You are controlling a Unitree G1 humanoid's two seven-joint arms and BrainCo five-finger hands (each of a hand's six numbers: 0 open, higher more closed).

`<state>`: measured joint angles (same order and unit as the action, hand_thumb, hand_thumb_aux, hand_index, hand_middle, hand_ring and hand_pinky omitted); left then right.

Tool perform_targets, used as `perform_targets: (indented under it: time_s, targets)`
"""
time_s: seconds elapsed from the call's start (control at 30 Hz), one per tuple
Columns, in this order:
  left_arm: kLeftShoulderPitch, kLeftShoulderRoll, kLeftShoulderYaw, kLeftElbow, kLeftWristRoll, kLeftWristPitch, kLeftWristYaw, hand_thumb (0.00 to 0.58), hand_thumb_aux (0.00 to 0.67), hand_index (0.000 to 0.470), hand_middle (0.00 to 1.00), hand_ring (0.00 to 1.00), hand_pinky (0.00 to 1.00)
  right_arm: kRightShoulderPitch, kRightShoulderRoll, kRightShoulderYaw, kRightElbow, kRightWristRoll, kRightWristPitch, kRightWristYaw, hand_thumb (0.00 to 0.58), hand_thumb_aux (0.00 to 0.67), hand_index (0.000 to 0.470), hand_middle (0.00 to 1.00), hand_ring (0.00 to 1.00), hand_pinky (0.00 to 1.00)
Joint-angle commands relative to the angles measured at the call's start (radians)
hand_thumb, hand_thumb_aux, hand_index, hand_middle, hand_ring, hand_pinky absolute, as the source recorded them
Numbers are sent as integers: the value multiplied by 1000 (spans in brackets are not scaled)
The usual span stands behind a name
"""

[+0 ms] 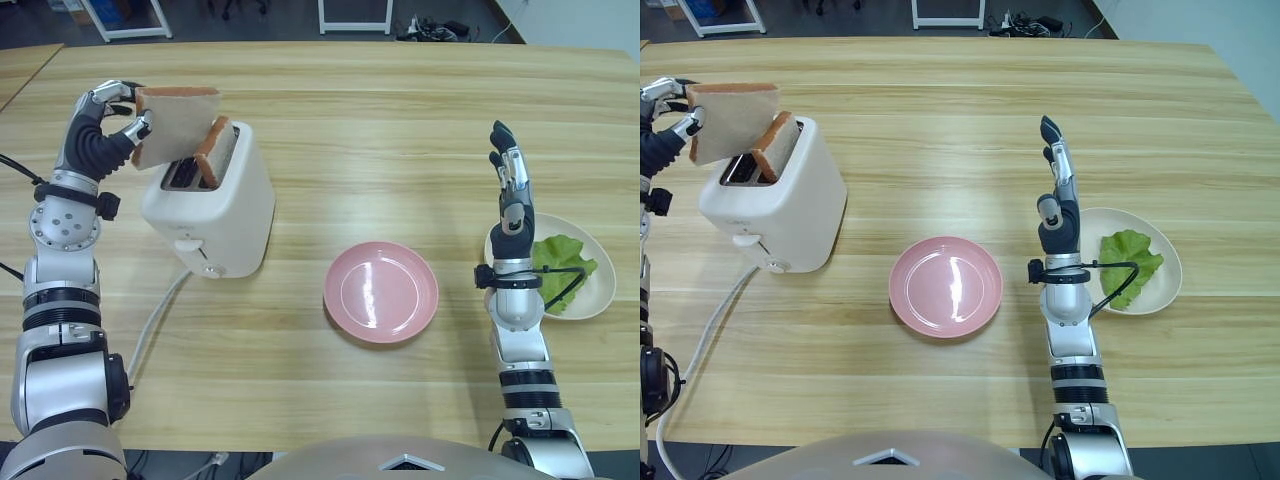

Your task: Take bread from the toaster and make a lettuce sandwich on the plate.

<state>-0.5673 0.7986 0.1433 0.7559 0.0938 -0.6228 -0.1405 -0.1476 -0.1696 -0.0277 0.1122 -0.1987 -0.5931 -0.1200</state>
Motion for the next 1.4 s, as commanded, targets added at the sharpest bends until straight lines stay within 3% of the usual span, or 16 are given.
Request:
perform_targets:
  time_s: [0.03,0.43,0.63,0.77,0.9,1.0,1.07,1.27,1.4]
  targets:
    - [-13,-16,34,-20,-51,-11,-21,580,670,470,1000,1000,1000,2,-4,-2,4,-12,-3,2,0,0,0,0,0,0]
    - [-50,-7,147,-41,-118,-21,43,580,670,470,1000,1000,1000,-2,-5,-1,5,-10,-6,3,0,0,0,0,0,0]
    - [-44,-40,208,-125,-286,16,-68,580,670,470,1000,1000,1000,0,-17,-18,0,-3,-4,3,0,0,0,0,0,0]
    - [8,-100,212,-328,-464,93,-189,580,670,470,1000,1000,1000,2,-38,-49,-2,-2,3,-4,0,0,0,0,0,0]
    - [77,-179,107,-587,-579,210,-316,580,670,470,1000,1000,1000,9,-96,-123,10,-24,19,-34,0,0,0,0,0,0]
    - [88,-232,-18,-668,-544,288,-389,580,670,470,1000,1000,1000,16,-175,-195,25,-92,48,-81,0,0,0,0,0,0]
    - [78,-275,-121,-670,-489,331,-441,580,670,470,1000,1000,1000,36,-259,-225,39,-243,82,-153,0,0,0,0,0,0]
    - [-36,-395,-347,-452,-288,335,-589,580,670,470,1000,1000,1000,154,-473,-212,90,-605,250,-280,0,0,0,0,0,0]
    - [-121,-451,-432,-227,-196,322,-694,580,670,470,1000,1000,1000,212,-593,-154,173,-733,332,-284,0,0,0,0,0,0]
